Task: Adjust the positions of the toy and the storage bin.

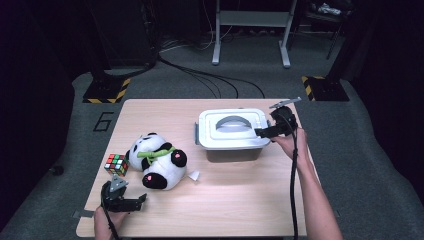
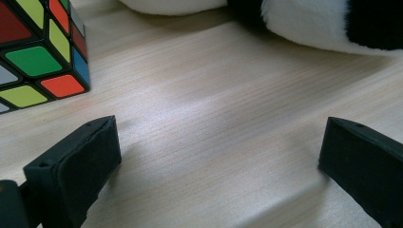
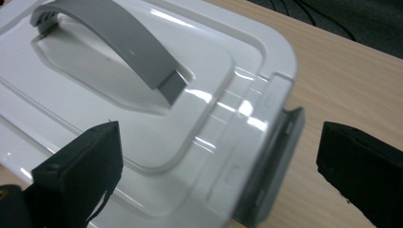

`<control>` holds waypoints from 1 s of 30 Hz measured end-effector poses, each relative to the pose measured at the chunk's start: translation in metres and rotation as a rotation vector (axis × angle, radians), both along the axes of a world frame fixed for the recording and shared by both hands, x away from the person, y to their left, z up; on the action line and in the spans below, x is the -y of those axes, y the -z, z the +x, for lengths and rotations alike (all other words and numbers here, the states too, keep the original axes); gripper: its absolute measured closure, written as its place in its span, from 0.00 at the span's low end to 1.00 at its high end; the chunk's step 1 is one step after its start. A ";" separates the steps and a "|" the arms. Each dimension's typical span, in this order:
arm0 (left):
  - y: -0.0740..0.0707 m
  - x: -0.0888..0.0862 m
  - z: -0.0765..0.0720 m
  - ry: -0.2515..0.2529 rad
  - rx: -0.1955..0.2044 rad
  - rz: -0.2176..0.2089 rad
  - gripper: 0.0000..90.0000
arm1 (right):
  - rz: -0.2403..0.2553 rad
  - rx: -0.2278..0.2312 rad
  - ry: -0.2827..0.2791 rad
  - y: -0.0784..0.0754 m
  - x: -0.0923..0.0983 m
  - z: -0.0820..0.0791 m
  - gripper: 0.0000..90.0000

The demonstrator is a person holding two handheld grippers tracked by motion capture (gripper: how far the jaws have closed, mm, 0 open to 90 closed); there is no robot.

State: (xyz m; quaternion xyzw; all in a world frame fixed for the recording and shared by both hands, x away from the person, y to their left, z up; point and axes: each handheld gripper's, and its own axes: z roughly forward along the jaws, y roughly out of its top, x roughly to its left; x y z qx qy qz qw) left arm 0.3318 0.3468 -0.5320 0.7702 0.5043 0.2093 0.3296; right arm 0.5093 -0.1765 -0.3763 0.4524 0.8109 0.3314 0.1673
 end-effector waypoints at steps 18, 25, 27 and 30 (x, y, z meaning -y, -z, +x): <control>0.000 0.000 0.000 0.001 0.000 0.001 0.00 | 0.017 0.028 -0.203 0.008 -0.043 0.027 0.57; 0.000 0.000 0.000 0.000 0.001 -0.001 0.00 | 0.005 0.026 -0.220 0.009 -0.039 0.025 0.66; 0.000 0.000 0.000 0.001 0.000 0.001 0.00 | 0.003 0.019 -0.220 0.008 -0.039 0.023 0.66; 0.000 0.000 0.000 0.001 0.000 0.001 0.00 | 0.003 0.012 -0.210 0.008 -0.039 0.021 0.67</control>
